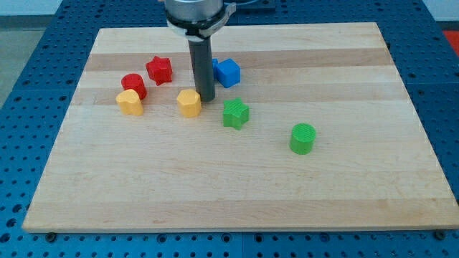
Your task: Put the hexagon below the heart
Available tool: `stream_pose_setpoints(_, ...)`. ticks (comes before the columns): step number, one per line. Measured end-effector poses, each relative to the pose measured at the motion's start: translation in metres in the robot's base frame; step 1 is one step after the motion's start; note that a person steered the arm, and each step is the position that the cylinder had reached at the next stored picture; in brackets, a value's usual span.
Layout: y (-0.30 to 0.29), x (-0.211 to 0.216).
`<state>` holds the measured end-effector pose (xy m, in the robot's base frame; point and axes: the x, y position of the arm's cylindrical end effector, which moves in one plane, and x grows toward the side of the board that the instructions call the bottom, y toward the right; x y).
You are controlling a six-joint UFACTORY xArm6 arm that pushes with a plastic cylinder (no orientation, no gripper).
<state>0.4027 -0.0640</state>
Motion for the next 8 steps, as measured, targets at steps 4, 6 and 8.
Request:
stream_pose_setpoints(4, -0.040, 0.027)
stream_pose_setpoints(6, -0.048, 0.031)
stream_pose_setpoints(8, -0.036, 0.032)
